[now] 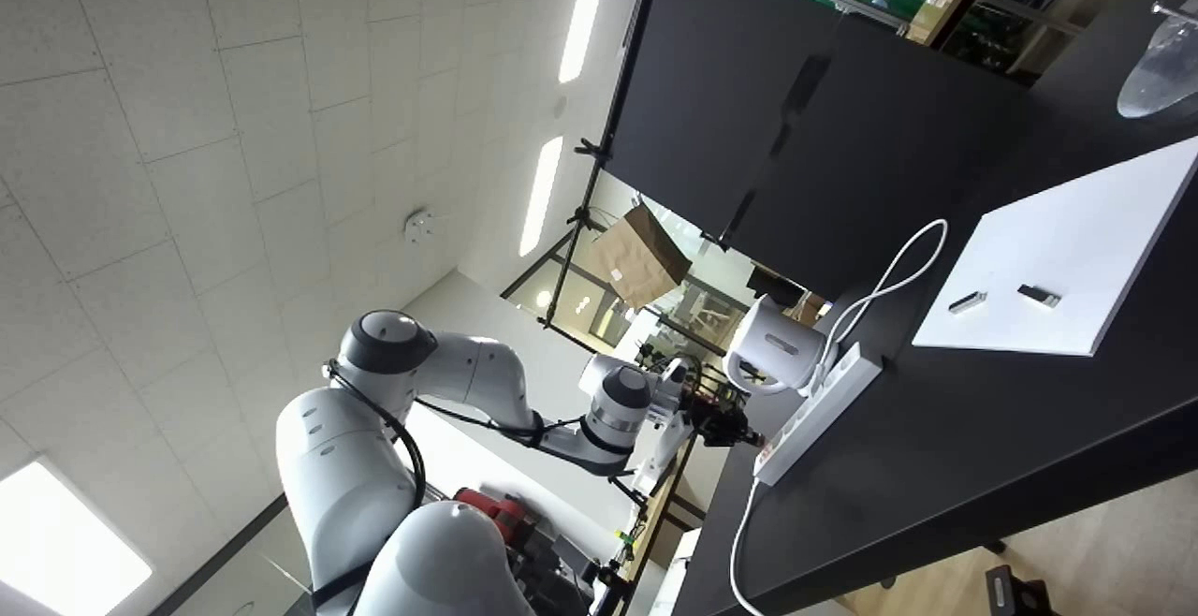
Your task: Turn on the extension cable
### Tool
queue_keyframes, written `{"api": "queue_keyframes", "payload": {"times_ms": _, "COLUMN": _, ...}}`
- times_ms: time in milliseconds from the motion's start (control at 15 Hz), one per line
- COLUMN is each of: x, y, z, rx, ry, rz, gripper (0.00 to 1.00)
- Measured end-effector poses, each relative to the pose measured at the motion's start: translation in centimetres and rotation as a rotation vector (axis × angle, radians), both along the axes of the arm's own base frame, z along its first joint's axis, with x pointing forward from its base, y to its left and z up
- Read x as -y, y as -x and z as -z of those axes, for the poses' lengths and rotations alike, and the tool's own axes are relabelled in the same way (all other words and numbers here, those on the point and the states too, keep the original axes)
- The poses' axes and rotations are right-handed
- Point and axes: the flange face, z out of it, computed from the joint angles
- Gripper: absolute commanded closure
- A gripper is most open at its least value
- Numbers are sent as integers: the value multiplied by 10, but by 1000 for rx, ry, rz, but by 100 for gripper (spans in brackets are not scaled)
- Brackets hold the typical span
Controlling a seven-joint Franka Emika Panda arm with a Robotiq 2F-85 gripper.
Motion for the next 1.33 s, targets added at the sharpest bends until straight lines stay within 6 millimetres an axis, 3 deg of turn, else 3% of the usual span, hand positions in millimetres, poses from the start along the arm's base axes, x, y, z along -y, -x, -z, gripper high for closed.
{"api": "queue_keyframes", "payload": {"times_ms": 667, "x": 11, "y": 13, "z": -10, "rx": -79, "ry": 37, "rz": 36, "gripper": 100}}
{"api": "queue_keyframes", "payload": {"times_ms": 1333, "x": 14, "y": 4, "z": -23, "rx": -180, "ry": 37, "rz": 3, "gripper": 99}}
